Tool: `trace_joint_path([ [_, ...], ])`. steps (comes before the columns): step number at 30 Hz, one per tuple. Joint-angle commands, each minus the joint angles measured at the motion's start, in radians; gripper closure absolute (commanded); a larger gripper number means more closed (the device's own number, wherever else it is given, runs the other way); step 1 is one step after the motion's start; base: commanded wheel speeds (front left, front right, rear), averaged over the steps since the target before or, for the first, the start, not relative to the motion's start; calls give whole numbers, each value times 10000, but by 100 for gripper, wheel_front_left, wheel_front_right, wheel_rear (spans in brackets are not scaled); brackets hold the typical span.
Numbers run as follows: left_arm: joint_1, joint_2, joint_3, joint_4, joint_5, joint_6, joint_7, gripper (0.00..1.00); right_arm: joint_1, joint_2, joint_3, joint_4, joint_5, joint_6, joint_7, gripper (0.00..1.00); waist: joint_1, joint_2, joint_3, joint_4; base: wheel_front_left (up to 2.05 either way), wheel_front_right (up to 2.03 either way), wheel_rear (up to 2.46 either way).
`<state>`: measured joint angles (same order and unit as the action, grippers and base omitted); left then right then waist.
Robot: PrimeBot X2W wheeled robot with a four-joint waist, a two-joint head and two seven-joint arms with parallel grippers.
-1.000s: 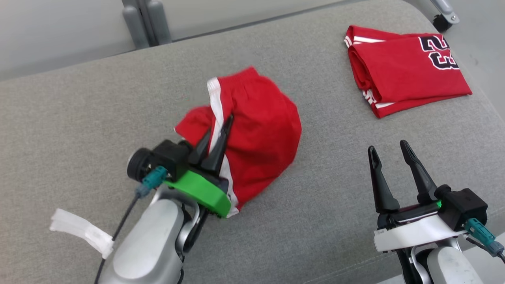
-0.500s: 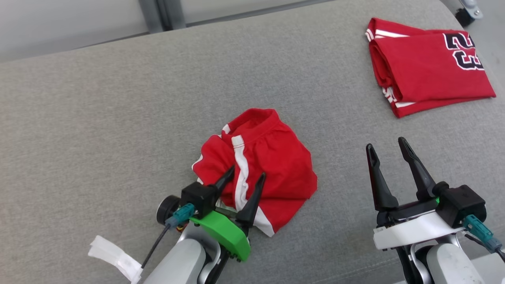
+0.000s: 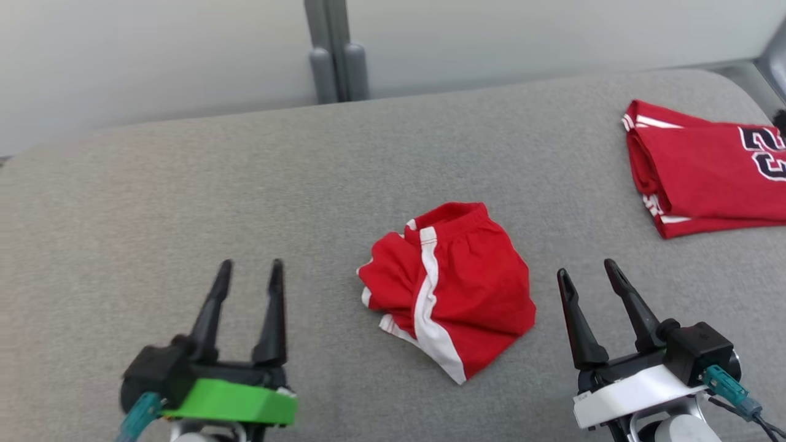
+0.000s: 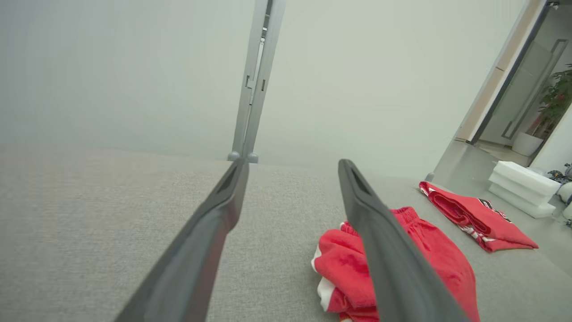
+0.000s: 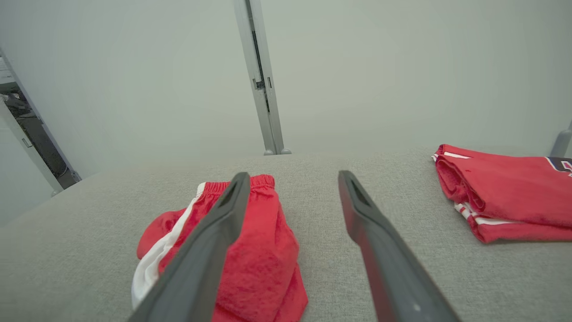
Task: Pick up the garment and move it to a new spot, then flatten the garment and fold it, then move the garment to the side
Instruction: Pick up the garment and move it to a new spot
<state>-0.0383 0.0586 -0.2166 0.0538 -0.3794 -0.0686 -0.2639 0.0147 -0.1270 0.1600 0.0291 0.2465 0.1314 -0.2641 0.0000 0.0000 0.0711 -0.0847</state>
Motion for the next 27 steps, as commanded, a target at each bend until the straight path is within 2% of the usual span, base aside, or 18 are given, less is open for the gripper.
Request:
trace_joint_path([
  [1, 424, -1, 374, -323, 183, -101, 2, 0, 158, 35, 0, 18, 58, -17, 1, 0, 0, 0, -739, 734, 0, 0, 0],
  [5, 1308, -36, 1241, -814, 1171, 4, 1, 0, 361, 116, -43, 78, 68, -17, 1, 0, 0, 0, -1033, 898, 0, 0, 0],
  [9, 1979, -64, 1635, -1095, 2032, 199, 1, 0, 640, 191, -20, 117, 43, -18, 1, 0, 0, 0, -1227, 959, 0, 0, 0],
  [17, 2631, -76, 1386, -1057, 2295, 430, 1, 0, 1083, 251, 60, 337, 52, -18, 1, 0, 0, 0, -1364, 1005, 0, 0, 0],
  [27, 2575, -74, 1068, -851, 2750, 676, 1, 0, 1061, 240, 54, 371, 60, -18, 1, 0, 0, 0, -1343, 931, 0, 0, 0],
])
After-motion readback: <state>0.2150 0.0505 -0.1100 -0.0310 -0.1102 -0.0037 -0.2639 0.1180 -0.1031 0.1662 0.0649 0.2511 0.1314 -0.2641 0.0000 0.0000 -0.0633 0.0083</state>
